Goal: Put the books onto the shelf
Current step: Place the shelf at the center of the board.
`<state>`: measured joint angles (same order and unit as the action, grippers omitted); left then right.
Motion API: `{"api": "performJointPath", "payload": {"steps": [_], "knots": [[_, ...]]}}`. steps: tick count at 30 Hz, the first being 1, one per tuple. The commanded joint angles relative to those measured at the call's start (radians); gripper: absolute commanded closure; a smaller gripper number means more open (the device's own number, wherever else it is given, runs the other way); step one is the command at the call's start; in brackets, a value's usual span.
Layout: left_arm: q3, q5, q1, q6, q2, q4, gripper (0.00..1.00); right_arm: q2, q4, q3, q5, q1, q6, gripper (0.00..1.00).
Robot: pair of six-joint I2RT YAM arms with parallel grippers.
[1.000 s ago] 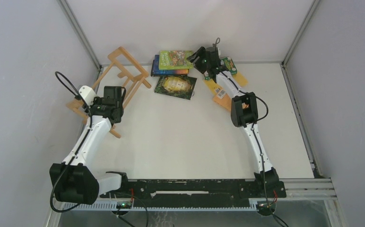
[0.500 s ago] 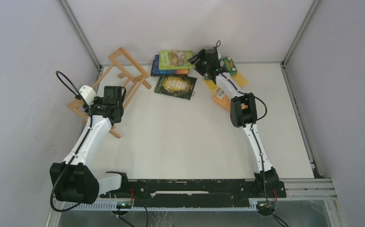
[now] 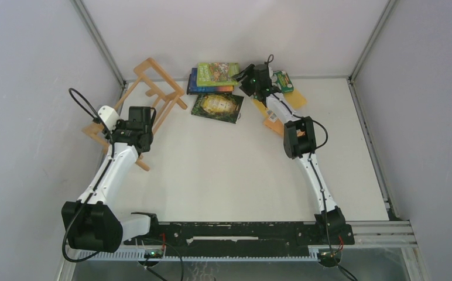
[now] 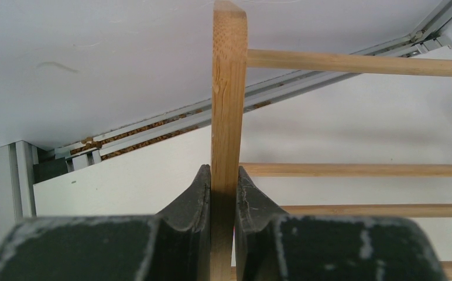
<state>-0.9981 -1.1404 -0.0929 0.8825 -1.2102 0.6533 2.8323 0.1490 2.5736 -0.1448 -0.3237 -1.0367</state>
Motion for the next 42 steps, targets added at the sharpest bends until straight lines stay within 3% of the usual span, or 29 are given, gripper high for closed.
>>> {"api": "performJointPath", "payload": {"steps": [1, 20, 28, 33, 39, 42], "knots": [[-0.033, -0.068, 0.007, 0.126, 0.047, -0.149, 1.0, 0.006, -0.074, 0.055, -0.02, -0.001, -0.035, 0.26], [-0.01, -0.068, 0.007, 0.215, 0.042, -0.063, 1.0, 0.07, -0.23, 0.08, -0.064, -0.02, -0.133, 0.4], [-0.002, -0.071, 0.007, 0.216, 0.043, -0.044, 1.0, 0.08, -0.268, 0.076, -0.068, -0.015, -0.179, 0.7], [0.009, -0.061, 0.007, 0.232, 0.043, -0.028, 1.0, 0.058, -0.278, 0.049, -0.082, -0.01, -0.183, 0.99], [-0.001, -0.039, 0.007, 0.255, 0.02, 0.006, 1.0, 0.012, -0.278, -0.001, -0.114, -0.001, -0.169, 1.0], [-0.009, -0.028, 0.007, 0.267, 0.008, 0.033, 0.95, -0.022, -0.287, -0.047, -0.123, -0.002, -0.157, 1.0]]}}
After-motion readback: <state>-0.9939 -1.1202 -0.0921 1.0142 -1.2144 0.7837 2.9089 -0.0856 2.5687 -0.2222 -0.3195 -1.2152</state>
